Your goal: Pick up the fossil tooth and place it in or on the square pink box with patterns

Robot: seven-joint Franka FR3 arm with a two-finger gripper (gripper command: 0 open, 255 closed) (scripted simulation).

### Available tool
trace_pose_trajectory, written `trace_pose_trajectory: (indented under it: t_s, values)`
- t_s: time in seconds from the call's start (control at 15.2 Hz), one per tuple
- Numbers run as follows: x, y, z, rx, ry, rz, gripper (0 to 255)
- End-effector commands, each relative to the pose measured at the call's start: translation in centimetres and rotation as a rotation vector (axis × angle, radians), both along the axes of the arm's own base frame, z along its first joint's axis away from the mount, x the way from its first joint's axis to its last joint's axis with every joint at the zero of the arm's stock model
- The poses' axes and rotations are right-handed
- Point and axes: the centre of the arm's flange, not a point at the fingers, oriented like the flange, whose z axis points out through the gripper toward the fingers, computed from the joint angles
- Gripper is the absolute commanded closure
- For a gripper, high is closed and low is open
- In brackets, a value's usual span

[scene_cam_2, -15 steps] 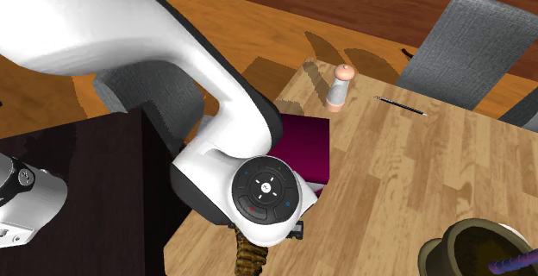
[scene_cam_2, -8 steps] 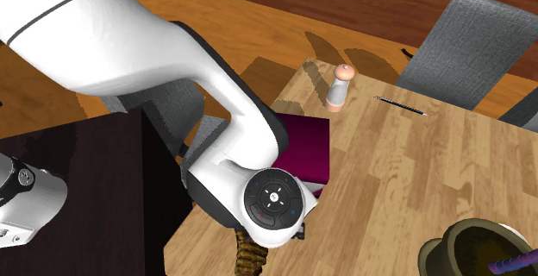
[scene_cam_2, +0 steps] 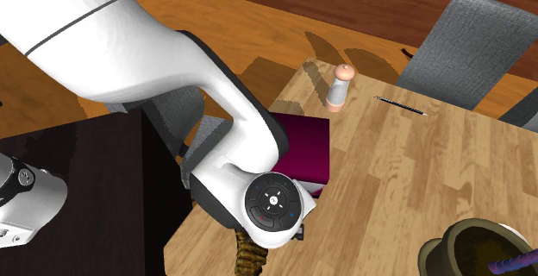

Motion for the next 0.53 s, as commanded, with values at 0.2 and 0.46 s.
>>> trace_pose_trajectory:
  t_s: [0.2,0.46]
  values:
    - [0.00,0.00,0.00,0.000,0.000,0.000,255]
    - [0.00,0.00,0.00,0.000,0.000,0.000,255]
